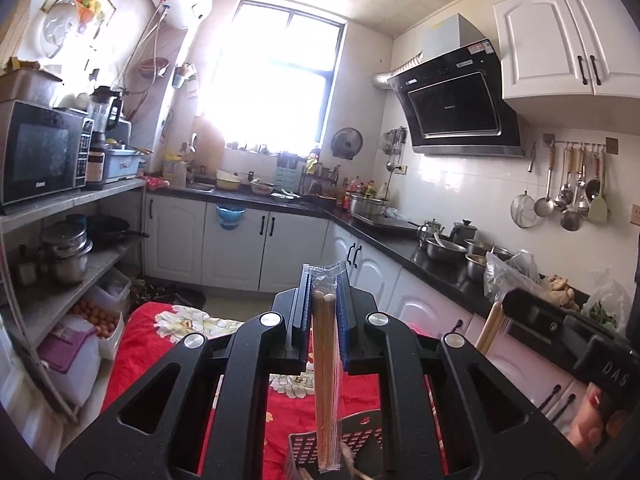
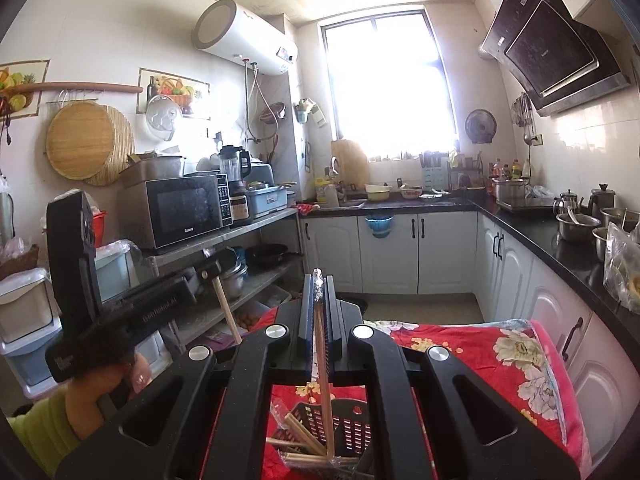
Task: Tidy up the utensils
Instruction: 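Carry the right tool's pack over the caddy and lower it while the left tool does too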
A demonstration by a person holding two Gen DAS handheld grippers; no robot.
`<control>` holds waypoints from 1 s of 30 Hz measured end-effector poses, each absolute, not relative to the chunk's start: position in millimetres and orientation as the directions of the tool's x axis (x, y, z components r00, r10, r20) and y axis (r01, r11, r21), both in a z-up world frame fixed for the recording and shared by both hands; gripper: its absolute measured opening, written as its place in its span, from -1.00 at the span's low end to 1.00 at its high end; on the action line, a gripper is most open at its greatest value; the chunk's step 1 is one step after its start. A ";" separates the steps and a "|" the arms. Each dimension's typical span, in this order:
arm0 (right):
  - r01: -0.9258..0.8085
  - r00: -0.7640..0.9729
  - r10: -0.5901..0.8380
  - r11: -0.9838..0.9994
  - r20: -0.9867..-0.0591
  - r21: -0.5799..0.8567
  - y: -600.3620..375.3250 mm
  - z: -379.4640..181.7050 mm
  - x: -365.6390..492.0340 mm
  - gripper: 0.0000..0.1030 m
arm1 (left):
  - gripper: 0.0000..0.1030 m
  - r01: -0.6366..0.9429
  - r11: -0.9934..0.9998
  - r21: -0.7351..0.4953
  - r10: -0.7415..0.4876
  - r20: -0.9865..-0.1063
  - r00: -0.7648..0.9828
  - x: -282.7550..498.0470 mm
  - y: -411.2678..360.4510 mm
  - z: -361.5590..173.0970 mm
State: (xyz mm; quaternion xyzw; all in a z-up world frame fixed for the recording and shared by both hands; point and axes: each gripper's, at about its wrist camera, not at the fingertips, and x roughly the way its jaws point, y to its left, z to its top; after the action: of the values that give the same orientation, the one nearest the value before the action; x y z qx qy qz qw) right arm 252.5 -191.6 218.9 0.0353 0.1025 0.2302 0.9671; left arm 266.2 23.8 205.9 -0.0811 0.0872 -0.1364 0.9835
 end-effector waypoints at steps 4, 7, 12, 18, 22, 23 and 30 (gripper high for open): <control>-0.429 0.874 0.444 0.896 -0.199 0.116 -189.1 213.5 264.9 -0.91 | -0.86 0.238 0.956 -0.172 -0.263 -0.138 0.955 271.5 21.8 195.9; -0.421 0.875 0.437 0.899 -0.209 0.118 -186.9 207.9 273.0 -0.91 | -0.86 0.238 0.957 -0.167 -0.263 -0.147 0.954 277.1 17.2 187.9; -0.412 0.873 0.431 0.902 -0.227 0.128 -185.3 194.3 285.3 -0.91 | -0.86 0.241 0.956 -0.168 -0.269 -0.168 0.948 287.5 13.6 171.5; -0.406 0.869 0.428 0.904 -0.247 0.138 -185.4 175.4 297.2 -0.91 | -0.86 0.237 0.952 -0.194 -0.274 -0.192 0.942 295.0 16.3 151.7; -0.400 0.870 0.422 0.906 -0.253 0.136 -183.4 163.4 302.9 -0.91 | -0.86 0.234 0.950 -0.206 -0.275 -0.205 0.939 300.5 18.2 140.9; -0.399 0.870 0.421 0.907 -0.255 0.136 -183.1 161.3 304.8 -0.91 | -0.86 0.234 0.949 -0.209 -0.277 -0.206 0.938 301.4 18.6 138.9; -0.380 0.875 0.400 0.917 -0.274 0.124 -182.1 138.2 315.0 -0.91 | -0.86 0.241 0.942 -0.232 -0.293 -0.223 0.930 306.0 20.8 120.0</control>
State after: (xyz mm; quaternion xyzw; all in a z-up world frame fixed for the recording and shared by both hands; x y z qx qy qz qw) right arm 315.0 -182.1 138.2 0.0332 0.1485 0.2014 0.9676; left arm 306.0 20.8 120.0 -0.1008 0.1281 -0.1365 0.9771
